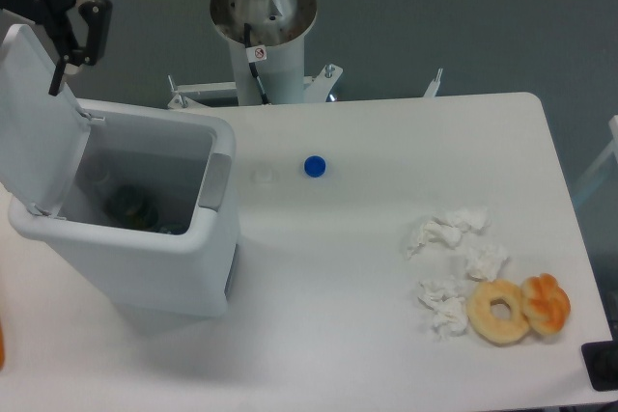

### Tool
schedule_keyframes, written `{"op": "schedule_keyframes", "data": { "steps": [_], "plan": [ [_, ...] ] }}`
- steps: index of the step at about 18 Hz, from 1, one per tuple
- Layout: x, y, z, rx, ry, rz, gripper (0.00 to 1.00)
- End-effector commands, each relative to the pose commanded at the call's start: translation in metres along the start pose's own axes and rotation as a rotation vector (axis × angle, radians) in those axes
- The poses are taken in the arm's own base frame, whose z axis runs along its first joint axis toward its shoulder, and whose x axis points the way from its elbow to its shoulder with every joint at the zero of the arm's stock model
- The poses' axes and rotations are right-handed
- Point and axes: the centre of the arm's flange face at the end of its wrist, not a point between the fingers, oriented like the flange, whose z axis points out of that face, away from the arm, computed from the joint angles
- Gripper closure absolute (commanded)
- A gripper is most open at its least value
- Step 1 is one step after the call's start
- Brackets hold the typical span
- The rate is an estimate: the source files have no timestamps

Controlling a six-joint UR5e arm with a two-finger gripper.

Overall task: Close the trash can
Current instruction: 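Lower the gripper behind the upright lid's edge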

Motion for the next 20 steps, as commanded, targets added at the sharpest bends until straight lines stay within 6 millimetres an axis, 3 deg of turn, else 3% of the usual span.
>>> {"op": "schedule_keyframes", "data": {
  "steps": [20],
  "plan": [
    [-0.015,0.002,0.015,-0.032,-0.064,0.038,0.0]
  ]
}}
